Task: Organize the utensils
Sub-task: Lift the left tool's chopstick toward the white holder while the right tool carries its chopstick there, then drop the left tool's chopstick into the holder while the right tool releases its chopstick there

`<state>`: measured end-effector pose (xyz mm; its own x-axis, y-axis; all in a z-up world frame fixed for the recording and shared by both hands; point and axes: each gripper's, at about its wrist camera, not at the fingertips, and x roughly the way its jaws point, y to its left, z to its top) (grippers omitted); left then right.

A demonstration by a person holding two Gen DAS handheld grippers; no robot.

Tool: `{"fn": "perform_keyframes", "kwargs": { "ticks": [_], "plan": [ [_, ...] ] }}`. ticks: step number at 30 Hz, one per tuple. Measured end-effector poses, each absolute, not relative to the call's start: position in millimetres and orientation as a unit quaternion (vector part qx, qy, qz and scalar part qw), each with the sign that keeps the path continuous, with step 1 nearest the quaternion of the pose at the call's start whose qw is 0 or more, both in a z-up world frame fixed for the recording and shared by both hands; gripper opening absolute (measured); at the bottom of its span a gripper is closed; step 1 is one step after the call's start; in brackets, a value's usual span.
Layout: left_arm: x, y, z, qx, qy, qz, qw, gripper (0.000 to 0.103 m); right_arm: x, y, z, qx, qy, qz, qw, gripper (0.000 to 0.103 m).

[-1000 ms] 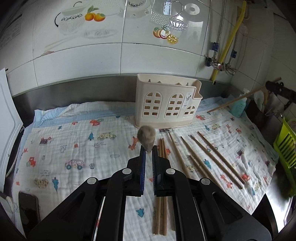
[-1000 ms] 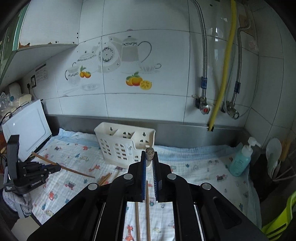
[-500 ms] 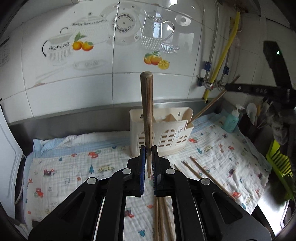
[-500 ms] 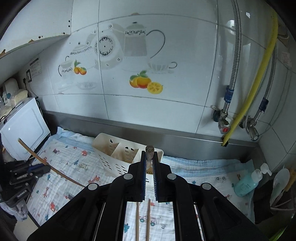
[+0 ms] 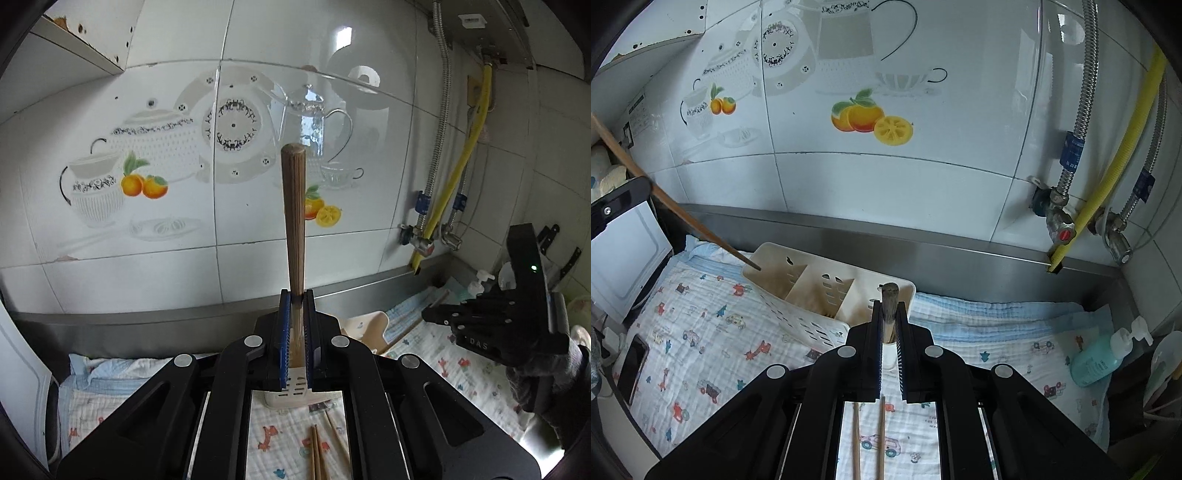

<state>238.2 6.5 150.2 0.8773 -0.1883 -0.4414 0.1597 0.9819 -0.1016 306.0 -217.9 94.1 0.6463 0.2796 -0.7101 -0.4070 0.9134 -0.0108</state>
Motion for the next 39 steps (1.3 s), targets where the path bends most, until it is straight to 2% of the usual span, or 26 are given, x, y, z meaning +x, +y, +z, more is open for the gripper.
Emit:
{"fn": "perform_keyframes", "kwargs": {
  "ticks": [5, 14, 21, 24, 39],
  "plan": [
    [269.0, 6.1, 130.1, -0.039, 0.262, -0.080, 0.961, 0.005, 305.3, -221.7, 96.9, -0.083, 0.366, 0.187, 0.908, 0.008],
    [294.0, 5.2, 96.4, -0.046, 0.299, -0.084, 0.949, 0.005, 278.8, -235.7, 115.7, -0.076, 0.327, 0.185, 0.924, 0.026],
    [296.2, 5.7, 88.5, -0.044, 0.305, -0.080, 0.948, 0.006, 244.6, -246.7, 116.8, -0.070, 0.302, 0.183, 0.933, 0.029],
    [292.0, 6.1, 92.7, -0.043, 0.298, -0.081, 0.950, 0.008, 227.7, -249.9, 111.8, -0.072, 0.293, 0.181, 0.936, 0.034],
    [215.7, 16.1, 120.5, -0.047, 0.254, -0.087, 0.962, 0.009, 152.0, -276.0, 38.9, -0.046, 0.314, 0.165, 0.934, 0.035]
  ]
}}
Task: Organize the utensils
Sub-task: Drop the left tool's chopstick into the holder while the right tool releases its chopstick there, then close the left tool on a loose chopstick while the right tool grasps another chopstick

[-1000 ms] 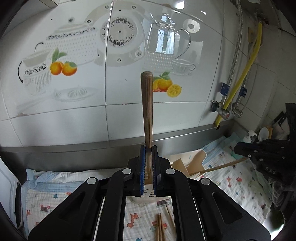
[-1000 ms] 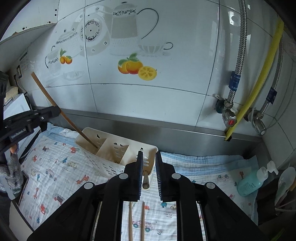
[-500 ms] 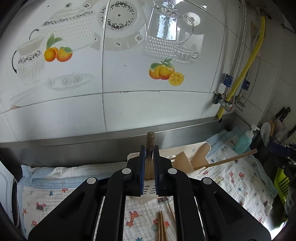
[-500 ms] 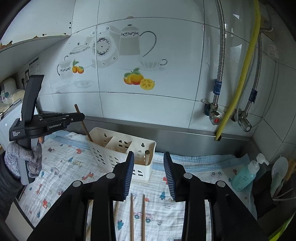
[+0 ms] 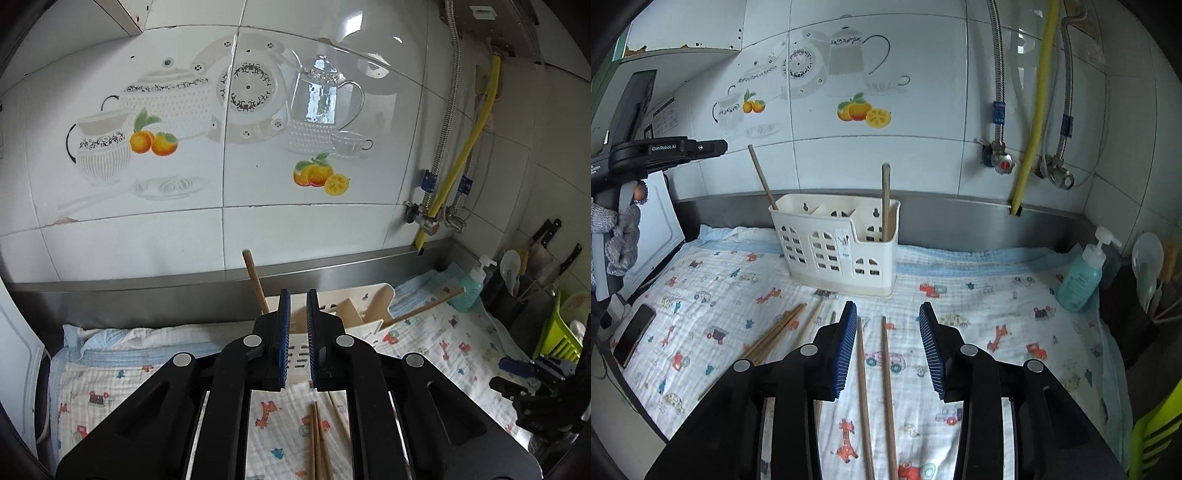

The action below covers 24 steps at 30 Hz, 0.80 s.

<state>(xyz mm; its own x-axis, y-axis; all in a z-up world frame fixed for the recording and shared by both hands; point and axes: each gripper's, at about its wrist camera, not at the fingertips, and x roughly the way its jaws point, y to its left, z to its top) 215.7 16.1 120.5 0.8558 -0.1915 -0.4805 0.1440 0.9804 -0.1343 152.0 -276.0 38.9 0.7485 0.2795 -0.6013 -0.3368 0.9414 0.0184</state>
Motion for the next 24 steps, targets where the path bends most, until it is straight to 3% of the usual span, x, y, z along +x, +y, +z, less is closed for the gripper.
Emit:
{"fn": "perform_keyframes", "kwargs": {
  "ticks": [9, 10, 11, 12, 24],
  "plan": [
    [159.5, 21.3, 75.2, -0.061, 0.282, -0.100, 0.952, 0.011, 118.5, -293.2, -25.9, -0.025, 0.366, 0.147, 0.919, 0.035],
    [154.8, 21.7, 68.5, -0.063, 0.288, -0.099, 0.950, 0.019, 115.8, -294.5, -32.4, -0.024, 0.371, 0.145, 0.917, 0.034],
    [149.1, 22.2, 61.8, -0.065, 0.290, -0.097, 0.950, 0.043, 113.4, -295.1, -39.3, -0.024, 0.377, 0.144, 0.915, 0.034],
    [143.0, 22.4, 55.7, -0.065, 0.288, -0.092, 0.951, 0.052, 111.2, -295.8, -44.6, -0.025, 0.380, 0.141, 0.914, 0.034],
    [100.7, 28.9, -6.8, -0.067, 0.332, -0.073, 0.938, 0.051, 105.5, -297.6, -87.3, -0.026, 0.411, 0.132, 0.902, 0.029]
  ]
}}
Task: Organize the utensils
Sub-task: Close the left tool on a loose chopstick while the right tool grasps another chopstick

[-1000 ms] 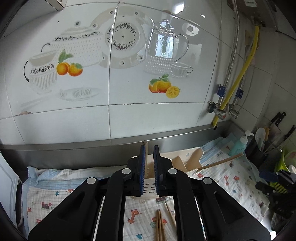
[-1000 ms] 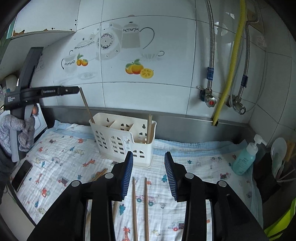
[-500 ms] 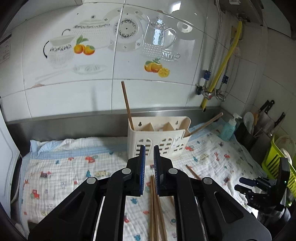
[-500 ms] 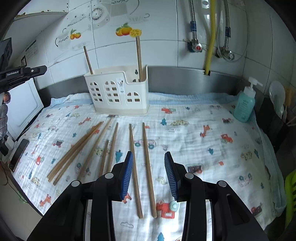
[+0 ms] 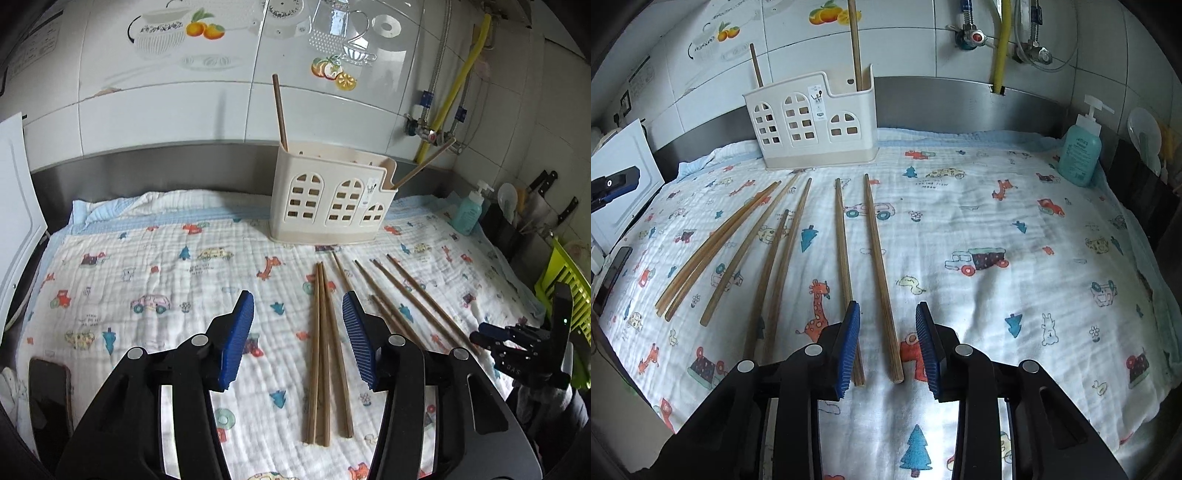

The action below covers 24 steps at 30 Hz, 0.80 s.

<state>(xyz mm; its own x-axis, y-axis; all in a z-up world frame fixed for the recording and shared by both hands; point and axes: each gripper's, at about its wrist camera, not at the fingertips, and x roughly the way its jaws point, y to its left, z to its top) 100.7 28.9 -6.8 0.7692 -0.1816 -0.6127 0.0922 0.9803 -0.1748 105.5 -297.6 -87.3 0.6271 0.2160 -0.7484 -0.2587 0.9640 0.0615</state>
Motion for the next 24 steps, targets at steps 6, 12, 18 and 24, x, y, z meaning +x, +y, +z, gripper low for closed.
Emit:
{"fn": "perform_keyframes", "kwargs": {
  "ticks": [6, 12, 18, 24],
  "plan": [
    [90.5, 23.2, -35.1, -0.045, 0.360, -0.074, 0.929, 0.050, 108.1, -294.2, -95.7, -0.026, 0.417, 0.133, 0.899, 0.024],
    [86.9, 13.6, -59.8, -0.029, 0.384, -0.080, 0.919, 0.049, 109.6, -290.6, -100.8, -0.034, 0.421, 0.133, 0.897, 0.021],
    [90.3, 5.6, -79.0, -0.023, 0.408, -0.085, 0.909, 0.035, 111.1, -289.0, -103.3, -0.036, 0.423, 0.133, 0.896, 0.020],
    [95.5, -2.6, -92.7, -0.016, 0.423, -0.094, 0.901, 0.020, 112.1, -286.9, -104.5, -0.040, 0.422, 0.133, 0.896, 0.019]
  ]
}}
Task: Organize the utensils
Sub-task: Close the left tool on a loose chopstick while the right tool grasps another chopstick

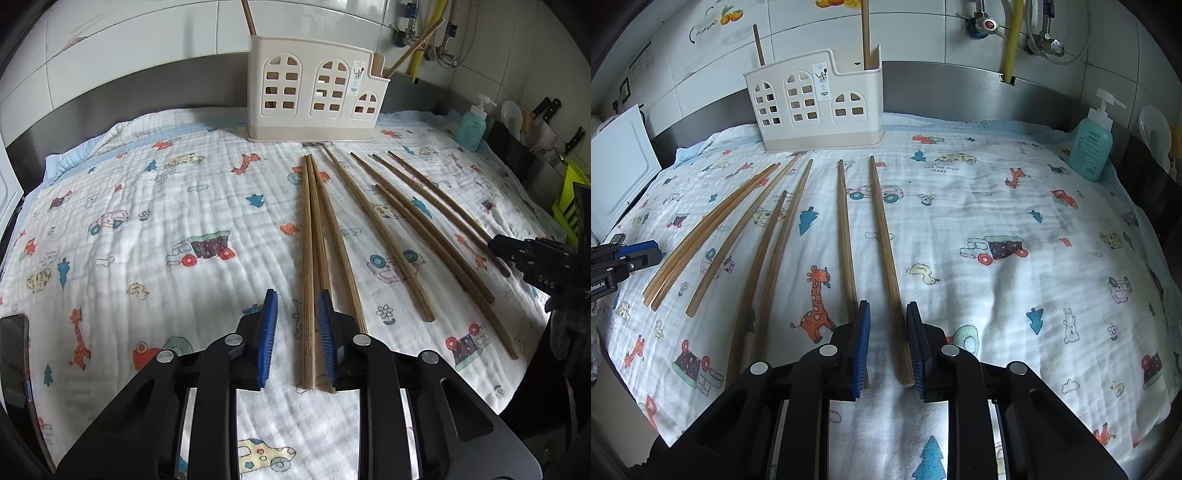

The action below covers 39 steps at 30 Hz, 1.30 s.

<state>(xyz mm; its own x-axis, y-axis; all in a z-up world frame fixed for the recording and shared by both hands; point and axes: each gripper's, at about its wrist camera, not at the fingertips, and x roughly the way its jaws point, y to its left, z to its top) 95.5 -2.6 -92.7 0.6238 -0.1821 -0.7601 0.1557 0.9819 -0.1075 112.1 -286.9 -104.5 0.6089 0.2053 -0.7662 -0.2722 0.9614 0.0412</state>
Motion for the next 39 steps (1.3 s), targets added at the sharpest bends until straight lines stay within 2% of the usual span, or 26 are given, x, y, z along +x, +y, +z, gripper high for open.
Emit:
{"fn": "perform_keyframes", "kwargs": {
  "ticks": [4, 13, 20, 32, 35, 39],
  "plan": [
    [99.8, -5.4, -99.8, -0.012, 0.431, -0.094, 0.897, 0.016, 112.2, -287.0, -104.8, -0.042, 0.422, 0.133, 0.896, 0.018],
    [107.2, -10.4, -105.1, -0.002, 0.432, -0.088, 0.898, 0.016, 113.2, -286.9, -105.1, -0.041, 0.421, 0.133, 0.896, 0.017],
    [108.1, -9.8, -105.4, -0.007, 0.431, -0.086, 0.898, 0.015, 114.6, -288.8, -105.0, -0.036, 0.421, 0.131, 0.897, 0.012],
    [106.4, -14.0, -106.5, -0.010, 0.431, -0.091, 0.898, 0.016, 113.6, -287.3, -106.3, -0.041, 0.413, 0.130, 0.901, 0.012],
    [106.6, -14.7, -106.8, -0.010, 0.428, -0.089, 0.899, 0.015, 113.0, -287.6, -105.7, -0.040, 0.411, 0.126, 0.902, 0.008],
    [107.6, -13.0, -106.1, -0.014, 0.428, -0.081, 0.900, 0.006, 110.0, -286.1, -101.7, -0.037, 0.407, 0.130, 0.904, 0.007]
  ]
}}
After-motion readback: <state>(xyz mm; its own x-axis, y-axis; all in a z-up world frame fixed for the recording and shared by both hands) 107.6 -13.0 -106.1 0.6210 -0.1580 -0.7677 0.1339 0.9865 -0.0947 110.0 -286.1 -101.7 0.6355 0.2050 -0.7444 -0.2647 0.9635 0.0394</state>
